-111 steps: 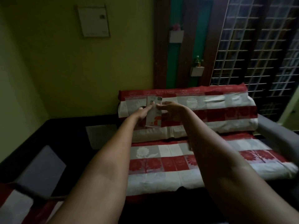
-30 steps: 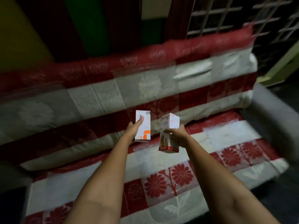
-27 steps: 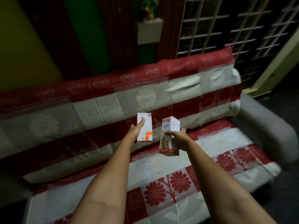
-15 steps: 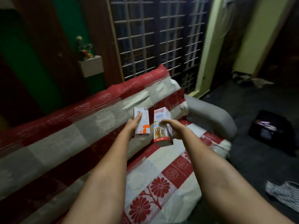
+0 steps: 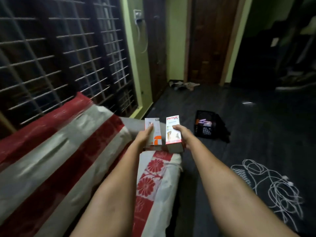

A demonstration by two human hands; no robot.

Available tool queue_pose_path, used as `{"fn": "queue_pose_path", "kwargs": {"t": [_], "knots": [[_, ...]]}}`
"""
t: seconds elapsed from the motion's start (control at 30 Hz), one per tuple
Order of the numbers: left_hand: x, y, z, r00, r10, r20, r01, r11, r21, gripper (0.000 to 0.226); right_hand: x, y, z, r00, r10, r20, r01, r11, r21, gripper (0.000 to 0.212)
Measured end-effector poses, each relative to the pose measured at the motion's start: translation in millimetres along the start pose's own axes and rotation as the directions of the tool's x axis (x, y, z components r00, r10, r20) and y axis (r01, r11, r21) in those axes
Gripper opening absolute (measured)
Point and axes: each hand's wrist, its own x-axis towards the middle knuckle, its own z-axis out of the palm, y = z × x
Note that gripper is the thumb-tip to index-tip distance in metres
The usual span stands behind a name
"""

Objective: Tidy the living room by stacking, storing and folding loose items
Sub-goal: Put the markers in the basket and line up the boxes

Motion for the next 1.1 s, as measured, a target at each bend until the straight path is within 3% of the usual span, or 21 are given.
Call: {"fn": "queue_pose_path", "kwargs": {"t": [0.07, 0.13, 0.2, 0.33, 0.5, 0.77, 0.9, 1.1], "knots": [[29.3, 18.6, 35.7, 0.999, 0.017, 0.031, -0.018, 1.000, 0.015, 0.062, 17.1, -27.2, -28.5, 0.999, -0.013, -0.044, 0.013, 1.000, 0.005, 0.059], [54.3, 40.2, 73.6, 0.995, 0.013, 0.096, -0.016, 1.000, 0.025, 0.061, 26.8, -61.4, -56.5, 0.997, -0.026, -0.075, 0.027, 0.999, 0.020, 0.034], [79.3, 61.0, 108.5, 0.990, -0.016, 0.139, 0.006, 0.997, 0.071, 0.065, 41.1, -93.0, -85.0, 0.994, -0.029, -0.103, 0.036, 0.997, 0.072, 0.025], [125.9, 98.6, 157.2, 0.988, -0.005, 0.156, -0.006, 0.998, 0.070, 0.066, 75.1, -137.6, -129.0, 0.984, -0.066, -0.164, 0.078, 0.995, 0.063, 0.027], [215.7, 147.6, 228.1, 0.982, 0.034, 0.185, -0.052, 0.994, 0.095, 0.067, 147.3, -182.4, -187.7, 0.975, -0.074, -0.210, 0.081, 0.996, 0.025, 0.044], [379.0, 255.0, 315.5, 0.946, 0.101, 0.309, -0.150, 0.979, 0.139, 0.060, 277.3, -285.8, -260.8, 0.954, -0.149, -0.259, 0.154, 0.988, 0.001, 0.032], [455.4, 315.6, 363.3, 0.926, 0.123, 0.357, -0.191, 0.968, 0.163, 0.055, 334.9, -343.3, -292.4, 0.940, -0.182, -0.289, 0.210, 0.975, 0.071, 0.024], [560.4, 347.2, 430.5, 0.921, 0.072, 0.384, -0.169, 0.960, 0.224, 0.062, 423.9, -381.9, -339.4, 0.944, -0.162, -0.286, 0.203, 0.971, 0.122, 0.028]]}}
